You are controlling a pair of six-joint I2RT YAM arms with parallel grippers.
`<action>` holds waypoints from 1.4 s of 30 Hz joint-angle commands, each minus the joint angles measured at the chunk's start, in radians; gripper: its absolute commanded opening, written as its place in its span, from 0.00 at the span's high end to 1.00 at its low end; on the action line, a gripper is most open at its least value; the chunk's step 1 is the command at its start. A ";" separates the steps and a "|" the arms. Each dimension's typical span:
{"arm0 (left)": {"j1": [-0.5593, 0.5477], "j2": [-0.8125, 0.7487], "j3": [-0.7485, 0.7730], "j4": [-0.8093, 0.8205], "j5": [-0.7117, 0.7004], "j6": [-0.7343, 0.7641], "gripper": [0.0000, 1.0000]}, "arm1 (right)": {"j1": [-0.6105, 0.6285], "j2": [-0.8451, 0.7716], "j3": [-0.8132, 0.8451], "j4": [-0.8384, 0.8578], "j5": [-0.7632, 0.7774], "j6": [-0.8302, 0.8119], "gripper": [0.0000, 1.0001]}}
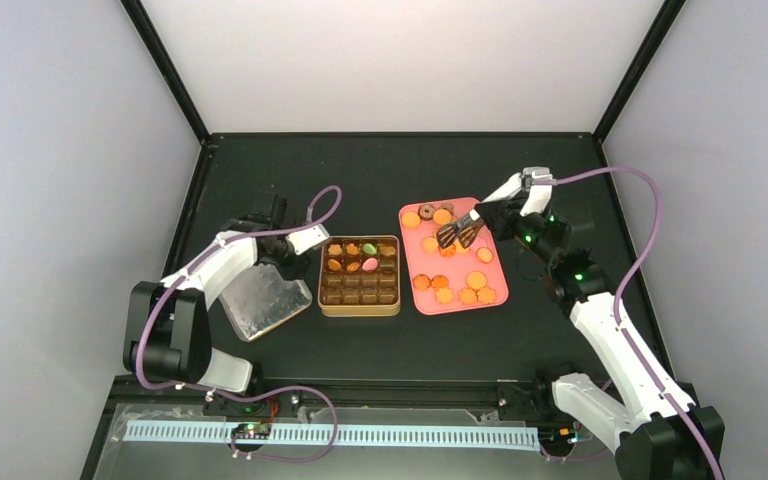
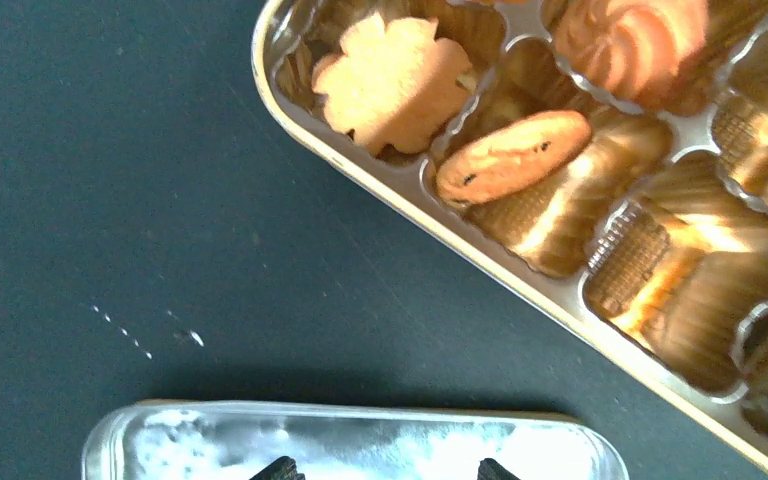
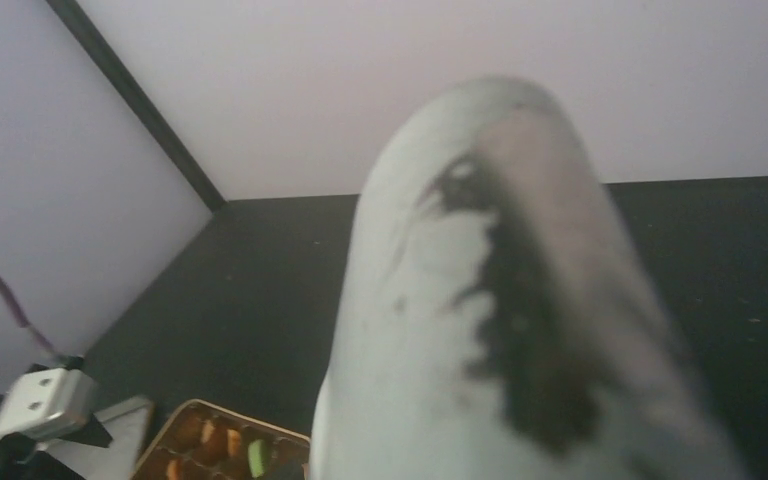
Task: Pack the cookies
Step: Move the packing box to the center of the board, then pick up the fake cookies from the plate.
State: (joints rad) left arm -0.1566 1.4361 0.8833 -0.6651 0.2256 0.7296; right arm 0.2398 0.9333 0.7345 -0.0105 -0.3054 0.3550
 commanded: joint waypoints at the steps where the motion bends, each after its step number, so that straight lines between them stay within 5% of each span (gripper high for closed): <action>1: -0.023 0.018 -0.040 0.130 -0.013 -0.001 0.54 | -0.007 -0.014 0.030 -0.030 0.116 -0.082 0.58; 8: -0.089 0.042 -0.049 0.182 0.020 -0.069 0.55 | -0.007 0.000 0.013 -0.016 0.226 -0.120 0.58; 25: -0.187 0.031 0.010 0.113 0.060 -0.159 0.51 | -0.004 0.139 0.037 0.046 0.220 -0.145 0.58; 34: -0.016 -0.016 0.183 -0.083 0.096 -0.157 0.24 | 0.057 0.260 0.067 0.089 0.257 -0.174 0.58; 42: 0.160 -0.041 0.218 -0.179 0.134 -0.148 0.12 | 0.121 0.379 0.149 0.092 0.307 -0.225 0.59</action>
State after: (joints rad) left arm -0.0658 1.4143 1.0767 -0.7528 0.3103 0.5728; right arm 0.3359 1.2827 0.8272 0.0231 -0.0521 0.1726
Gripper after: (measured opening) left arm 0.862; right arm 0.416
